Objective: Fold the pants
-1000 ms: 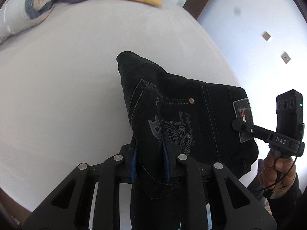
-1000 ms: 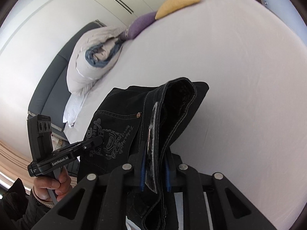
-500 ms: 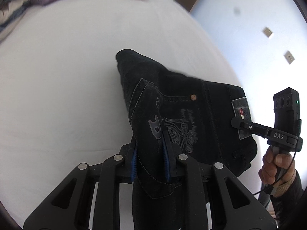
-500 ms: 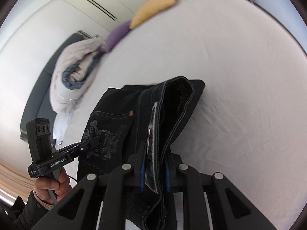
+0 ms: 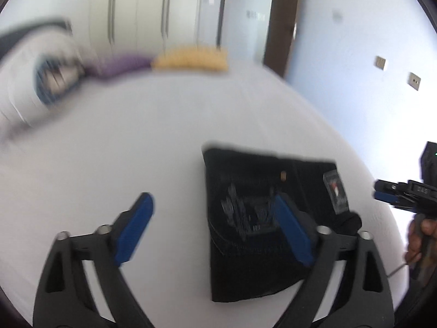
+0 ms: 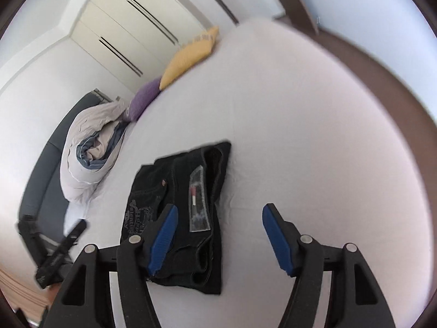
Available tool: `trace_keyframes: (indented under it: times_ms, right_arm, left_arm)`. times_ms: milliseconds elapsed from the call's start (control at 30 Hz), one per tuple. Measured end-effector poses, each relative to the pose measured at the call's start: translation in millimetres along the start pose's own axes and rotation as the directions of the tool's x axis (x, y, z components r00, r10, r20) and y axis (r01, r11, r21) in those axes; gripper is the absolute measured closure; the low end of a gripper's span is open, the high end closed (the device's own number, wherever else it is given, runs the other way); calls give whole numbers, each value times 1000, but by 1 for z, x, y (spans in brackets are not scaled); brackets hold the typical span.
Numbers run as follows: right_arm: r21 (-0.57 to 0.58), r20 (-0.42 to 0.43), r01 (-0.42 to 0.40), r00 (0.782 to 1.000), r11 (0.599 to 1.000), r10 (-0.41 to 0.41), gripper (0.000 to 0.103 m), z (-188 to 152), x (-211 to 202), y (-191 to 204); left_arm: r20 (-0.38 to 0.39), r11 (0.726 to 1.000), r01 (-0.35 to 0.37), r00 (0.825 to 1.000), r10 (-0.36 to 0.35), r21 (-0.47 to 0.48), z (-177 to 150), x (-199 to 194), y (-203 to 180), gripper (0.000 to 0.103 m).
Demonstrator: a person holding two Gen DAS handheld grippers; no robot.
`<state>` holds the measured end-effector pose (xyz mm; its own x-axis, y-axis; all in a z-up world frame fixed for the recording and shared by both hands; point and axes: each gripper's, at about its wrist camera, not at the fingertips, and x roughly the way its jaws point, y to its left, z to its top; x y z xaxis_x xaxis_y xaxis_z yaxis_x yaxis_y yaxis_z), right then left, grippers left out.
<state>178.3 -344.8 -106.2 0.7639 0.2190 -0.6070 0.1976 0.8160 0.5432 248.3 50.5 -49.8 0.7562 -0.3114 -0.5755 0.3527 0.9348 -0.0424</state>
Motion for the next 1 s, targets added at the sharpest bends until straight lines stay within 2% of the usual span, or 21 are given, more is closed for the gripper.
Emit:
trace_keyframes:
  times_ms: [33, 67, 133, 167, 200, 267, 300, 367, 400, 467, 533, 567, 633, 700, 800, 833, 900, 967, 1000]
  right_arm:
    - [-31, 46, 25, 999, 999, -24, 32, 0, -17, 6]
    - [-78, 115, 65, 992, 995, -56, 29, -1, -40, 21]
    - [-154, 243, 130, 966, 979, -90, 12, -3, -77, 50]
    - [-192, 321, 155, 943, 969, -87, 6, -5, -100, 65]
    - [-218, 412, 189, 907, 958, -85, 0, -8, -126, 80]
    - [-252, 544, 227, 837, 941, -57, 0, -8, -169, 105]
    - [-269, 589, 236, 807, 934, -34, 0, -7, -188, 117]
    - [-282, 656, 256, 754, 925, -9, 0, -5, -224, 139]
    - [-282, 675, 265, 738, 922, -6, 0, -4, -236, 147]
    - [-280, 706, 279, 708, 918, 0, 0, -3, -265, 161]
    - [-280, 734, 281, 679, 918, 16, 0, -6, -286, 170]
    - [-283, 747, 276, 664, 919, 31, 0, -8, -298, 173]
    - [-284, 760, 275, 648, 919, 41, 0, -11, -306, 183]
    - [-283, 759, 295, 651, 913, 25, 0, -15, -310, 186]
    - [-275, 734, 319, 679, 907, -17, 0, -22, -299, 184]
    - [-274, 717, 318, 697, 908, -28, 0, -24, -290, 180]
    - [-264, 665, 325, 743, 908, -73, 0, -28, -269, 171]
    - [-247, 590, 335, 796, 909, -134, 0, -33, -245, 158]
    - [-242, 555, 343, 816, 908, -160, 0, -35, -231, 150]
  left_arm:
    - [91, 998, -58, 994, 56, 17, 0, -32, -4, 0]
    - [174, 995, -93, 981, 87, 26, 1, -58, -12, 0]
    - [291, 989, -141, 948, 125, 34, 5, -104, -21, 0]
    - [324, 985, -171, 934, 154, 23, 8, -125, -25, 0]
    - [341, 982, -190, 924, 175, 13, 13, -141, -27, 0]
    - [370, 972, -237, 902, 223, -9, 27, -176, -31, 0]
    - [393, 967, -253, 888, 238, -14, 29, -191, -36, 0]
    - [465, 964, -266, 850, 249, -31, 33, -234, -36, 0]
    - [481, 966, -258, 843, 242, -35, 37, -250, -37, 0]
    - [452, 966, -258, 861, 234, -9, 59, -273, -33, 0]
    - [383, 950, -311, 881, 279, 24, 70, -286, -33, 0]
    - [366, 943, -332, 882, 297, 34, 72, -289, -33, 0]
    - [351, 938, -346, 881, 318, 18, 71, -296, -33, 0]
    - [309, 944, -329, 898, 313, -1, 66, -292, -35, 0]
    - [166, 963, -268, 949, 269, -32, 46, -264, -42, 0]
    - [124, 968, -248, 960, 251, -44, 33, -240, -49, 0]
    - [50, 971, -232, 971, 235, -53, 16, -217, -54, 0]
    - [-13, 974, -219, 976, 219, -53, 0, -189, -59, 0]
    - [-41, 976, -212, 977, 210, -56, -6, -181, -61, 0]
